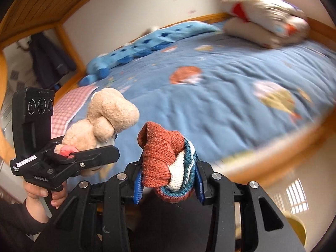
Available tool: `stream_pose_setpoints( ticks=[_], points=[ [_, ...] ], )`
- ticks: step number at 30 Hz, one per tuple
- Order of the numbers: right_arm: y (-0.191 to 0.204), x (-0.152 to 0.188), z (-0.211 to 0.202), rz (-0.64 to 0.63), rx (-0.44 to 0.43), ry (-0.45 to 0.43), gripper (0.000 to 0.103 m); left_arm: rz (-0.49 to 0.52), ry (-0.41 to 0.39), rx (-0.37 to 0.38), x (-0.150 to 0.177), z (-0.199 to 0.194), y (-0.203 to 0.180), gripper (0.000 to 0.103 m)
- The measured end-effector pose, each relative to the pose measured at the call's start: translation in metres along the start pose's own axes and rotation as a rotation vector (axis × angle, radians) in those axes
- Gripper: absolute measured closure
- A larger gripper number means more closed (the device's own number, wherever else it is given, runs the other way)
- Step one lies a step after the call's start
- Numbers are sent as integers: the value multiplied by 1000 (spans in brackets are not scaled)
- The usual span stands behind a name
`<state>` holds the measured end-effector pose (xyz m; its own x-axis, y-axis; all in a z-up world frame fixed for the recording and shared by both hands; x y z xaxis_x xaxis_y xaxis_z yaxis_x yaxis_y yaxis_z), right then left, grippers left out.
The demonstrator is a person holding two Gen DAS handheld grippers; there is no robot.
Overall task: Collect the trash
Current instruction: 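Carry the teddy bear and knit hat with both tools over the bucket, then open both tools to drop the bear and hat into the bucket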
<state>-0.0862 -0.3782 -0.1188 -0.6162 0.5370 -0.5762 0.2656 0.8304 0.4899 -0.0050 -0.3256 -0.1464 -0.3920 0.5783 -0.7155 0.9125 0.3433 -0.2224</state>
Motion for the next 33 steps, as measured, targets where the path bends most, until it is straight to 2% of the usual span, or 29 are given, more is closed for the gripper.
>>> stream_pose_setpoints(
  ticks=[4,9,14,17,18,19,21,24,27,33],
  points=[
    [-42,31,-42,99,61,-30,65,60,52,85,10,27,-56,22],
    [-90,70,-78,205,127,-41,65,131,106,153,21,57,-112,22],
    [-131,114,-92,291,208,-13,64,185,175,215,37,86,-156,22],
    [-150,131,-98,343,225,-7,52,202,212,233,46,101,-172,22],
    [-159,137,-99,358,251,-7,33,204,221,231,47,106,-174,22],
    [-165,139,-101,359,282,-8,23,208,234,232,50,111,-177,22],
    [-176,143,-107,351,339,-24,23,220,252,228,53,119,-180,22],
    [-188,146,-117,396,327,-44,23,240,287,222,63,126,-185,22],
    [-205,151,-132,440,350,-68,23,247,317,230,70,134,-192,22],
    [-229,162,-154,523,352,-98,23,275,386,277,85,158,-218,22]
  ],
)
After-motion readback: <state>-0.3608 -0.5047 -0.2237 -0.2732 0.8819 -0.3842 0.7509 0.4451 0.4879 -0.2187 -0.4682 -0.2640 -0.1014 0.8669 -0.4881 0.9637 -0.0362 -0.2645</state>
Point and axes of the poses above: each gripper's, at about its wrist camera, not at the fingertips, and z roughly the way its jaws point, y to its left, x to its underside, the point moved 9 cm from there along z, roughly the way its jaws point, and after that the axes turned 10 degrees about z, right-handed, at the moved point
